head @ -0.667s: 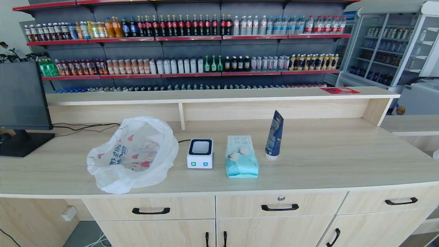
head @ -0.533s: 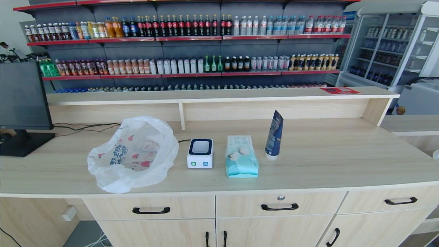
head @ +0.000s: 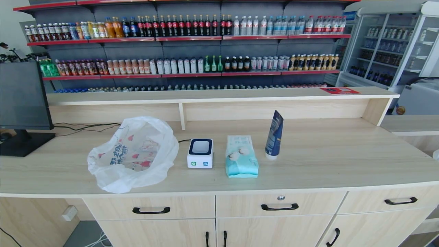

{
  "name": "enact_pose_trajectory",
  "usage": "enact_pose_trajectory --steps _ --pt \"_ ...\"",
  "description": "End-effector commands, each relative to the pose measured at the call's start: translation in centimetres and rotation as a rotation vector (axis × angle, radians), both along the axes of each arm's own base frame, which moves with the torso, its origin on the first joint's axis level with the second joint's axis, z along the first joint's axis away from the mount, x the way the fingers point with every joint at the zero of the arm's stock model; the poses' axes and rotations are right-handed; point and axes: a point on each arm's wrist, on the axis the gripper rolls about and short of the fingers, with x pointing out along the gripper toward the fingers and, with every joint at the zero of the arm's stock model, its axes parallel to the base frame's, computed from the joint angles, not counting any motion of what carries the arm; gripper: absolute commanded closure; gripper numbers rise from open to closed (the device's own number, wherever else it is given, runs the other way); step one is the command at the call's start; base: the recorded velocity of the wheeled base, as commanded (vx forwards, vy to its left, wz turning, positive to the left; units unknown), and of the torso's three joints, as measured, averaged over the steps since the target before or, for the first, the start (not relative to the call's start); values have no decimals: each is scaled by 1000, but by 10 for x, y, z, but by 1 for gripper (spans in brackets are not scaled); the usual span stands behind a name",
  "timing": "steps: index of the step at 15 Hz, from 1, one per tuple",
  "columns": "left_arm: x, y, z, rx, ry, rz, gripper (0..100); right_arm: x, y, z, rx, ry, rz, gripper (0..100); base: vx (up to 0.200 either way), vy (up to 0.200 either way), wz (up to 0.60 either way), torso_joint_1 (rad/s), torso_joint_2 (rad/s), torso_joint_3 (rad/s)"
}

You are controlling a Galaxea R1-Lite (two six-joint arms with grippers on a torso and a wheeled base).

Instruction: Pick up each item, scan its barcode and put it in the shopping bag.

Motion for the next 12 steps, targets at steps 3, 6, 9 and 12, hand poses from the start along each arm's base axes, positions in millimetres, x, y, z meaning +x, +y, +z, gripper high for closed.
enact_pose_trajectory --steps 3,6,9,12 --pt "0 0 0 0 0 0 100 46 2 112 78 64 87 0 0 0 0 0 0 0" --pt "0 0 0 0 0 0 100 113 19 138 -4 47 234 0 0 0 0 0 0 0" --pt "0 0 0 0 0 0 100 151 38 133 -7 72 320 0 0 0 0 0 0 0" --pt "0 0 0 0 0 0 100 181 53 129 1 47 353 0 0 0 0 0 0 0"
